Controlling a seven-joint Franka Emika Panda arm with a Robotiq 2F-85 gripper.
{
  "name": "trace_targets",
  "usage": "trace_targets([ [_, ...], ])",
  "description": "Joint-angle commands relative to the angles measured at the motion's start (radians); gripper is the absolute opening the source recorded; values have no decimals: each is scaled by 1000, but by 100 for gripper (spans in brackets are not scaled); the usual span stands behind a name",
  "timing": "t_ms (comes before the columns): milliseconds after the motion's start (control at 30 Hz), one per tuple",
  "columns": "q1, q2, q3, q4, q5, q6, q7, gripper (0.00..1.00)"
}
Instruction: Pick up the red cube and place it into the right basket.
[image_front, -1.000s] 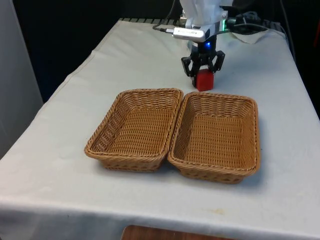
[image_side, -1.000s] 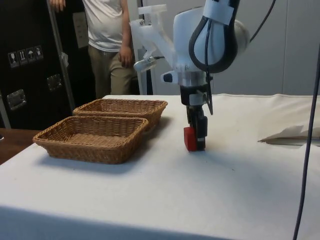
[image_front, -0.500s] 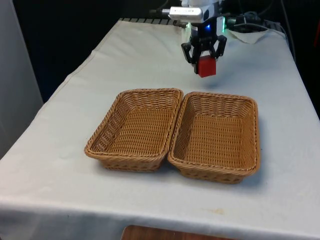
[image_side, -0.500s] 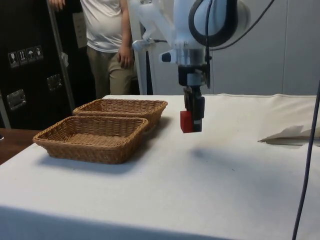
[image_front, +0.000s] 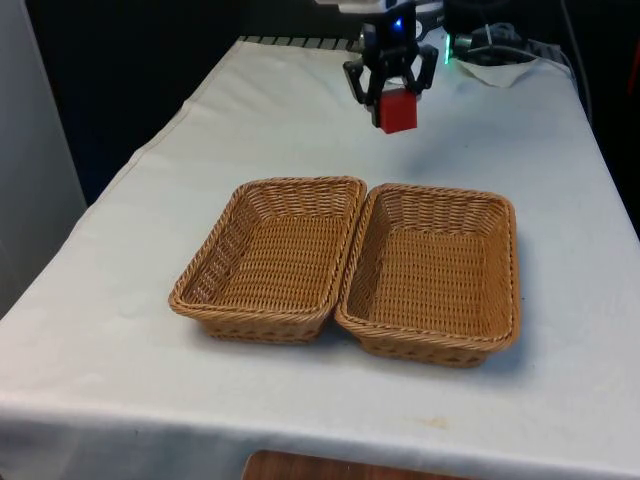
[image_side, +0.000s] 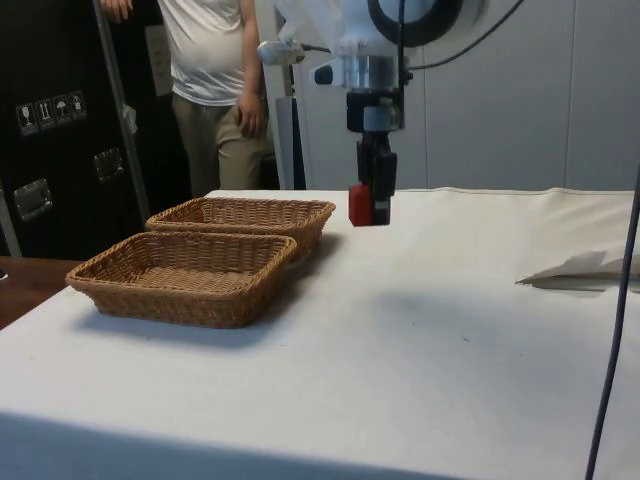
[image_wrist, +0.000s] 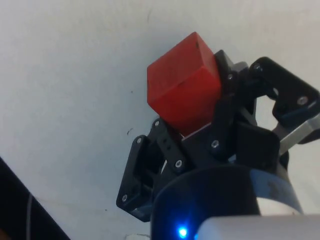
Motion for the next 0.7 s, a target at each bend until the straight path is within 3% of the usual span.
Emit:
trace_targets([
  [0,-5,3,-9,20,-14,-25,-3,2],
  [67,0,0,-13,21,-4,-25,-8,2],
  [133,-6,7,-27,54,-18,-60,-16,2],
  [333,-5,23,-66,134,-19,-136,-47,2],
  [367,0,20,-70,137,-8,-136,-54,2],
  [467,-5,36,-85,180,-18,-178,-64,2],
  [633,0,47,-105,223,-8,-208,-82,2],
  [667,-4,61,-114,256,-13,-240,-89,2],
])
